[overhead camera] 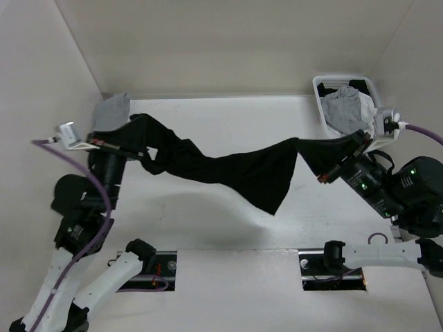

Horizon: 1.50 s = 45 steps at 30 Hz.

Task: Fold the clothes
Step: Flatten the tank top out

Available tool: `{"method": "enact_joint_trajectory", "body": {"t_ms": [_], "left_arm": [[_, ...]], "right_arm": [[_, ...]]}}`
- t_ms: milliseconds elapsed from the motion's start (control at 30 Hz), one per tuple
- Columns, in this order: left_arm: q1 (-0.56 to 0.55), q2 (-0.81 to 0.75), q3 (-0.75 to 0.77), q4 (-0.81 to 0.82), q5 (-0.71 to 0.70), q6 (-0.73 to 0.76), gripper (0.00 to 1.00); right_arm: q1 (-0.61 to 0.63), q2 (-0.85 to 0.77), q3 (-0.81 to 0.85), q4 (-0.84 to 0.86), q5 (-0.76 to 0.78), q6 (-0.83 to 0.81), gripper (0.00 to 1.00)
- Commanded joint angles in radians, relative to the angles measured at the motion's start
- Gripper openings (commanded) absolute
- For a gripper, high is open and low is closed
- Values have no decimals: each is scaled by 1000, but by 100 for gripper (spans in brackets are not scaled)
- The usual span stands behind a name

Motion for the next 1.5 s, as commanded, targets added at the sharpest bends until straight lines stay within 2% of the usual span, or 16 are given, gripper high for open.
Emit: {"method": "enact_joint_trajectory", "body": {"t_ms": [0, 100, 233, 433, 533, 600, 700, 767, 833, 900, 967, 1067, 1167, 1300, 1367, 1467], "left_arm": [[29, -1, 167, -2, -3, 33, 2], [46, 50, 267, 12, -4, 53, 2], [76, 197, 310, 35, -12, 73, 3], [145, 608, 408, 83, 67, 69, 3], [136, 890, 528, 95, 129, 78, 4], [121, 1104, 661, 81, 179, 104, 6], [93, 1404, 911, -56, 242, 115, 14], [67, 1484, 961, -91, 250, 121, 25], [44, 1482, 901, -45, 230, 136, 35], [37, 1422, 788, 27, 206, 141, 42], [35, 1336, 656, 90, 186, 138, 45], [26, 1160, 393, 185, 129, 115, 46], [-23, 974, 109, 242, 33, 99, 42], [-132, 735, -220, 215, -105, 99, 25], [-195, 623, -344, 126, -170, 61, 18], [-291, 465, -478, -93, -271, -95, 16]], "right_arm": [[196, 21, 52, 6, 0, -26, 2], [253, 38, 32, 31, -61, -2, 2], [223, 41, -133, 127, -167, 96, 2], [-21, 60, -463, 338, -463, 420, 1], [-205, 110, -640, 460, -519, 544, 1], [-345, 149, -735, 517, -531, 604, 1], [-497, 189, -850, 592, -552, 661, 2], [-584, 204, -931, 649, -562, 698, 3], [-652, 209, -1003, 679, -559, 730, 11], [-699, 210, -1046, 686, -551, 730, 23], [-723, 198, -1062, 674, -539, 700, 34], [-720, 163, -1044, 611, -485, 632, 40], [-674, 123, -1021, 514, -381, 569, 37], [-600, 97, -1017, 472, -336, 488, 8], [-562, 113, -1011, 471, -342, 448, 4], [-526, 156, -995, 471, -350, 411, 6]]}}
